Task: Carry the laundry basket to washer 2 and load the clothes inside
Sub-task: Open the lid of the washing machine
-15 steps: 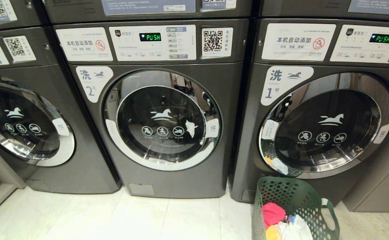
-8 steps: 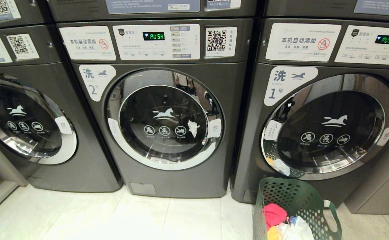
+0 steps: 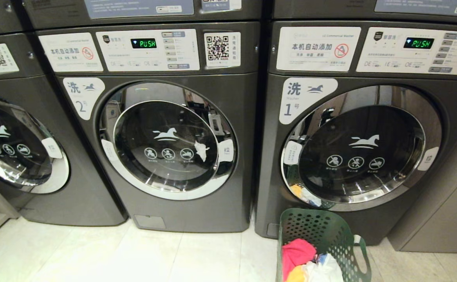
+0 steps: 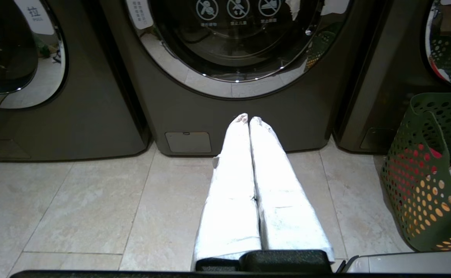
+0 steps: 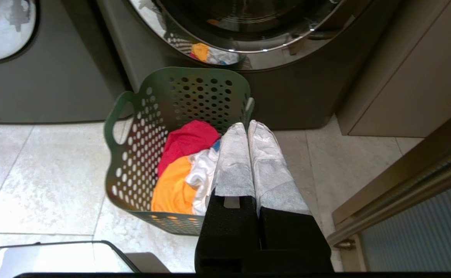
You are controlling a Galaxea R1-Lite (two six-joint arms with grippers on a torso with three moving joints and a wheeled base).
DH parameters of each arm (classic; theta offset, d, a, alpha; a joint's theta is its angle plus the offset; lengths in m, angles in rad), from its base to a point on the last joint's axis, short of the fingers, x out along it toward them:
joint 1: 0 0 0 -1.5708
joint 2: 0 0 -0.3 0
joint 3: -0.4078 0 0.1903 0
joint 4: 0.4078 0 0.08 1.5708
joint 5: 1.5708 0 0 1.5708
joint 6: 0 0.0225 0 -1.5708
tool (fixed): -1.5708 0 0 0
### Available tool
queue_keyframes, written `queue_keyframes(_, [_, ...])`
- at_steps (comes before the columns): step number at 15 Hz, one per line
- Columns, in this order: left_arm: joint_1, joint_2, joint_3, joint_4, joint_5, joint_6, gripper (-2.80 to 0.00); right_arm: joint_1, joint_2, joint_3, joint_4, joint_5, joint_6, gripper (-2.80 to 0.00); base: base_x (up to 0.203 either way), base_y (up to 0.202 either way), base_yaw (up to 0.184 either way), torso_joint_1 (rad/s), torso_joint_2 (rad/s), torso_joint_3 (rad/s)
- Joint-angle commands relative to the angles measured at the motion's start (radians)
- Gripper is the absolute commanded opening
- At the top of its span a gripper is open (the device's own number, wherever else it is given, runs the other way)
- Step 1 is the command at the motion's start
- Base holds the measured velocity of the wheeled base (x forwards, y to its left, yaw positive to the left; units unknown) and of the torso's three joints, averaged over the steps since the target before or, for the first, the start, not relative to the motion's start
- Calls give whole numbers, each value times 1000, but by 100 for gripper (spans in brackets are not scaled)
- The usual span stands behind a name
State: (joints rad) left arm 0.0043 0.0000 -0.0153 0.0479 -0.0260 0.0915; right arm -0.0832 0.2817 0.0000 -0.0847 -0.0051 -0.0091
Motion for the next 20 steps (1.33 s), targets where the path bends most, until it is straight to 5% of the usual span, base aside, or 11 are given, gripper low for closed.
queue_keyframes(1, [0,2,0,1,0,1,-280,0,1,34,-1,1,0,-280,0,-197,0,7,2,2])
queue_keyframes(9, [0,2,0,0,1,-1,-280,0,1,34,-1,1,0,-280,0,-181,2,3,3,3])
queue_keyframes(20, [0,2,0,0,1,-1,-280,0,1,34,-1,1,0,-280,1,-3,-51,1,1,1])
